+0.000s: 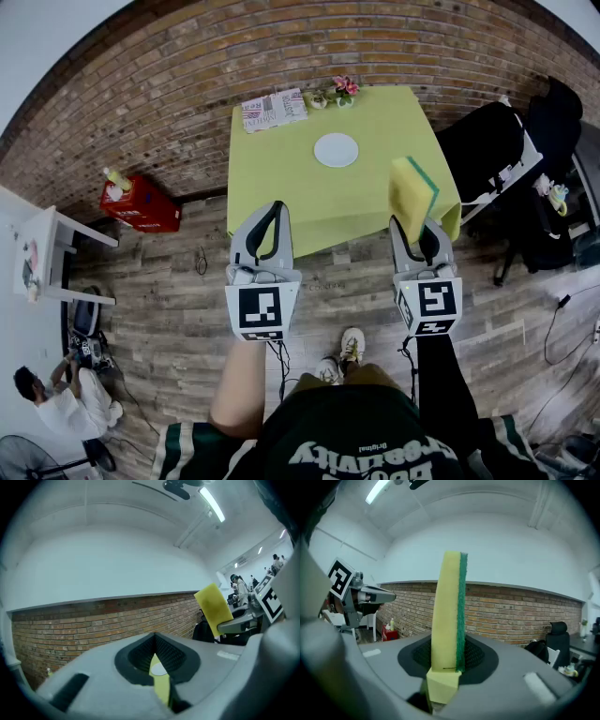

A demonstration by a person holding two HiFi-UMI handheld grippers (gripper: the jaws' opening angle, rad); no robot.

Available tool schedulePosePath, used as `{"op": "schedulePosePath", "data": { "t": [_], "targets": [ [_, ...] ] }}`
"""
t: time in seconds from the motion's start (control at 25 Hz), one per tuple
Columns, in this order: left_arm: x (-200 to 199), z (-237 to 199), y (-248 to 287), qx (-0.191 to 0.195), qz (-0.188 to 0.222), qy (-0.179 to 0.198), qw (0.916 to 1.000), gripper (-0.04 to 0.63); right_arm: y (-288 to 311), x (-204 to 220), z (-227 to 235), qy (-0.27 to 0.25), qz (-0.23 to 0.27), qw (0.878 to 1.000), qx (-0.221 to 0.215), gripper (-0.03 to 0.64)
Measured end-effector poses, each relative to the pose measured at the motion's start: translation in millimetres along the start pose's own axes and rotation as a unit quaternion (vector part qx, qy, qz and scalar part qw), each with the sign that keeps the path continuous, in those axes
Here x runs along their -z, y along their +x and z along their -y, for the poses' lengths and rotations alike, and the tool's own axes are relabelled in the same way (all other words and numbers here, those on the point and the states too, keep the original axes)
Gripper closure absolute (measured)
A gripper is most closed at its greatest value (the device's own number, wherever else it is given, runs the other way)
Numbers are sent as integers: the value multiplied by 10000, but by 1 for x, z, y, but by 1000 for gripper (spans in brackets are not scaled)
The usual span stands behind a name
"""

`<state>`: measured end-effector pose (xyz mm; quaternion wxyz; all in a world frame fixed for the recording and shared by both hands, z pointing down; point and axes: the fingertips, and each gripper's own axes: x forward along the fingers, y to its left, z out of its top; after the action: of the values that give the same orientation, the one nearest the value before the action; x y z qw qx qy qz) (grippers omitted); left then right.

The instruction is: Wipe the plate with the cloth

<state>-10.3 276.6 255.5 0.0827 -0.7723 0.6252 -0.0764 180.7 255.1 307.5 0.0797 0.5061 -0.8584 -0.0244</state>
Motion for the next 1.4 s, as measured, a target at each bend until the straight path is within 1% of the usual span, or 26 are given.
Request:
{"op": "schedulePosePath", "data": {
  "t": [0.16,0.36,0.52,0.6,0.68,0.72,0.8,0.88,0.96,1.2,1.32,1.4],
  "targets": [
    [-2,5,-45,117,24,32,9999,588,-37,-4,-33,-68,-4,10000,49,489],
    [-7,6,-83,159,109,69,9998,588,-68,-6,-52,-37,-17,9999,165,482],
    [-12,13,-107,384,242,-40,9990,588,-81,-8,-66,-64,-2,10000,47,482],
    [-17,12,-117,284,363,22,9989,588,-87,-9,-74,-90,29,10000,-30,482],
    [-26,5,-127,45,670,131,9977,588,-91,-9,-80,-131,39,9999,-52,482],
    [-30,2,-130,-37,803,135,9967,588,-92,-9,-81,-144,41,9999,-33,482],
    [-31,-1,-131,-47,874,53,9962,588,-91,-6,-80,-108,4,9999,-6,483],
    [-27,1,-128,76,809,12,9967,588,-87,-3,-76,-49,-66,10000,-13,485],
    [-22,5,-123,133,727,48,9973,588,-81,-3,-72,-33,-94,9999,-47,486],
    [-4,4,-90,-65,230,244,9994,588,-50,-2,-52,-108,-152,9998,-120,486],
    [-3,6,-66,-8,166,232,9996,588,-31,3,-38,-30,-189,9997,-177,487],
    [-2,7,-50,32,122,231,9997,588,-17,4,-29,77,-172,9994,-292,487]
  ]
}}
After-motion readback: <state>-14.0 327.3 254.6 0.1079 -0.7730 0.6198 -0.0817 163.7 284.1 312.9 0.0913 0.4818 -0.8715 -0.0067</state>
